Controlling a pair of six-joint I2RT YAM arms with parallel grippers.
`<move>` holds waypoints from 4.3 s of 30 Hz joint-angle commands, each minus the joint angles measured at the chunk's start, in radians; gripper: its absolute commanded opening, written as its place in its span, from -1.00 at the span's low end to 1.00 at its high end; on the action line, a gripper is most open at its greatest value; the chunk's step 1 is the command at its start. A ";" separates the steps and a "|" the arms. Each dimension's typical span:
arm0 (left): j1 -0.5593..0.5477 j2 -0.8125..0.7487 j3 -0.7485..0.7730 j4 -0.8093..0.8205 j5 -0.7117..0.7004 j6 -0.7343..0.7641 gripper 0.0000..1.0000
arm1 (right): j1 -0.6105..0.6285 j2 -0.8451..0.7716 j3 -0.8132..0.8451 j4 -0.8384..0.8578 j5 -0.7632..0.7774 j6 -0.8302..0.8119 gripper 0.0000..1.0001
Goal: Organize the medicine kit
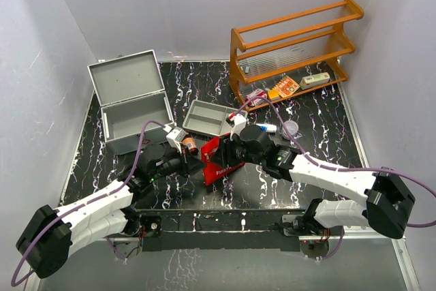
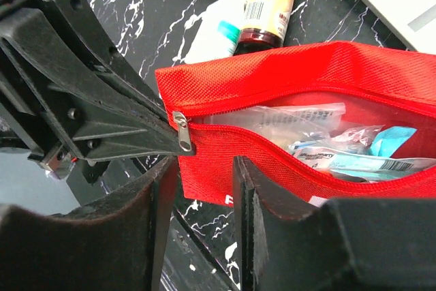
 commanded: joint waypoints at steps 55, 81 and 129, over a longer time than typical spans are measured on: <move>0.000 -0.117 0.121 -0.103 -0.157 -0.069 -0.14 | 0.058 0.036 0.082 -0.002 0.001 -0.095 -1.00; 0.000 -0.064 0.157 -0.094 -0.003 -0.031 -1.00 | 0.070 -0.059 0.030 -0.115 0.434 0.064 -1.00; -0.001 0.241 0.354 -0.360 0.146 0.116 -0.74 | 0.069 -0.074 -0.037 0.006 0.246 -0.147 -1.00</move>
